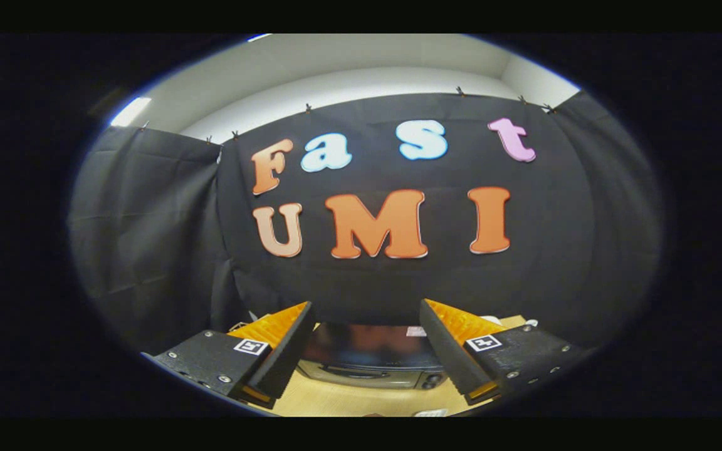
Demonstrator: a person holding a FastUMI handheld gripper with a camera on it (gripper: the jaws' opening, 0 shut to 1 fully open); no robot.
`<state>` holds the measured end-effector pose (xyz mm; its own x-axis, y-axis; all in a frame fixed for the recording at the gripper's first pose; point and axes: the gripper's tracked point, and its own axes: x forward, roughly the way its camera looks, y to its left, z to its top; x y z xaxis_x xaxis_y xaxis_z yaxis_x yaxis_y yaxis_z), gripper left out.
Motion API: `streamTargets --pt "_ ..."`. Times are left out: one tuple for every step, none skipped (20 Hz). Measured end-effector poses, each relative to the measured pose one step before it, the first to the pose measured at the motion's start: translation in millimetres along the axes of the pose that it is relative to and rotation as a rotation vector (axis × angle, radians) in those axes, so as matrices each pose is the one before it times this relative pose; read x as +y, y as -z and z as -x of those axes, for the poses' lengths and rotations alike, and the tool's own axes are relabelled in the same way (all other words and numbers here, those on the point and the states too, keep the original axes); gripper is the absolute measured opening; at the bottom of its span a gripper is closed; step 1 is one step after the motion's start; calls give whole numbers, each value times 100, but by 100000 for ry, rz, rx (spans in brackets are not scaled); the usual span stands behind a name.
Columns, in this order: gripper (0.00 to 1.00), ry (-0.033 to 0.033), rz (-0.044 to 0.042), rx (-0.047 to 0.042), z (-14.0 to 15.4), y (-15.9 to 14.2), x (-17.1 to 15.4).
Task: Open the toaster oven, put the food inside, and close the toaster oven door.
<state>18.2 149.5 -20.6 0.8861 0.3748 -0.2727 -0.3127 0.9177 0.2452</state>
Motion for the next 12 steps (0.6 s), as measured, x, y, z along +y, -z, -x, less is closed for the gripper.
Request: streamTargets --pt "99 864 1271 -3119 519 -1333 -261" --pt "98 495 1371 -3372 354 -1395 -227" --pt "98 268 1098 -3313 451 -1254 -192" --pt "98 543 1095 -2646 551 -965 -262" --pt "98 238 524 -2201 289 -832 -81" --pt "98 878 275 -1927 416 -859 -282" --pt "98 -426 -319 -2892 310 -925 -125" --pt "98 -386 -389 -3423 596 -1082 -66" --pt "98 -1001 -232 -3779 112 -924 25" --pt "98 -847 243 -2626 -69 -615 91" --pt "98 206 555 -1529 154 -248 -223" --pt "98 1101 831 -778 -83 -107 -332"
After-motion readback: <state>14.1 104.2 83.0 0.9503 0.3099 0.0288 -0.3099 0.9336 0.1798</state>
